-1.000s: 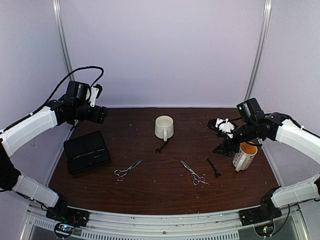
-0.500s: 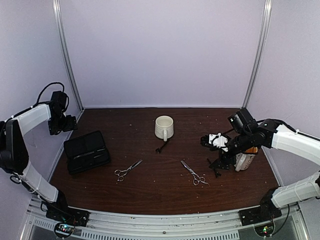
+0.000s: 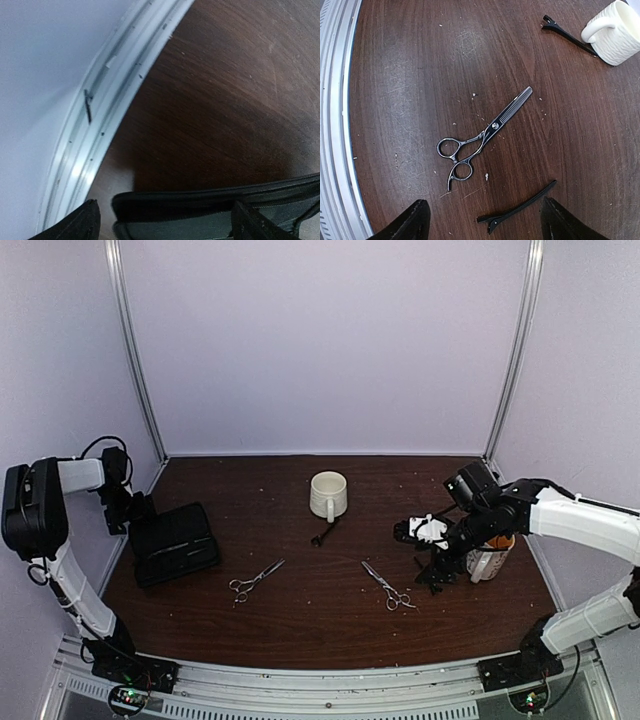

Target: Sort the hair-cutting tools

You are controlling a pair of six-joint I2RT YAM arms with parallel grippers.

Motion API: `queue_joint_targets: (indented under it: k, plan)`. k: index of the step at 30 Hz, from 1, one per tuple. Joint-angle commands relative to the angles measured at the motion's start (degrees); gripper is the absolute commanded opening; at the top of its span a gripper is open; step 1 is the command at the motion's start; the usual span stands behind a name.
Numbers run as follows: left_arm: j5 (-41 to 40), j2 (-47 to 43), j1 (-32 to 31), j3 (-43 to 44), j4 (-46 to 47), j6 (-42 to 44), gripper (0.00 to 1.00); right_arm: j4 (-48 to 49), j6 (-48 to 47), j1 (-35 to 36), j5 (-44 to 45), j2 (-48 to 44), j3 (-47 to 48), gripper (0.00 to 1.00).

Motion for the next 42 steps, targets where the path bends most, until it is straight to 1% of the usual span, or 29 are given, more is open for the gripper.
queue_joint_targets:
  k: [1,4,7,10,13,17,21,27,29,31,34,39,42]
  plan:
    - [9.8,3.4,0.1,-0.2,3.5,2.1,0.93,-1.1,-0.9,0.4,1.0,1.3,1.5,0.77]
    - [12.2,5.4,0.0,0.0,4.0,2.2,0.85,-1.4,-1.2,0.6,0.7,1.8,1.6,0.76]
    - [13.8,4.7,-1.5,-1.5,4.7,1.1,0.83,-1.2,-1.2,0.6,1.4,2.0,1.2,0.76]
    - [11.6,3.2,-6.0,-2.3,4.0,0.8,0.82,-1.3,-1.1,0.6,1.5,2.2,1.3,0.76]
    - [8.5,2.0,-11.9,-2.6,3.3,0.4,0.82,-1.6,-1.0,0.6,1.3,2.8,2.0,0.76]
    - [7.5,0.3,-15.2,-4.9,3.4,-1.2,0.8,-1.3,-0.1,0.6,2.8,4.2,2.3,0.72]
    - [6.6,-2.2,-17.1,-6.0,4.5,-1.2,0.8,1.1,0.4,0.7,6.6,5.1,-0.1,0.62]
    - [8.7,-2.8,-20.9,-6.2,7.0,-2.9,0.79,1.7,0.7,2.2,10.6,8.7,-0.9,0.47]
    - [7.8,-2.4,-21.8,-6.1,6.9,-3.1,0.8,1.9,1.1,3.2,11.4,10.3,-1.1,0.44]
    - [5.3,-3.1,-21.9,-5.1,5.4,-3.2,0.81,2.7,1.6,4.2,12.4,11.9,-1.3,0.42]
    - [3.0,-7.4,-21.9,-2.0,4.2,-1.7,0.82,3.8,3.2,5.6,13.1,14.1,-0.9,0.42]
    - [6.1,-17.5,-22.1,-1.8,7.6,0.1,0.81,5.2,4.0,8.9,15.0,16.9,-2.0,0.5]
    - [5.5,-21.4,-22.0,-1.5,7.9,-0.2,0.8,5.5,4.4,9.8,15.6,18.8,-1.9,0.52]
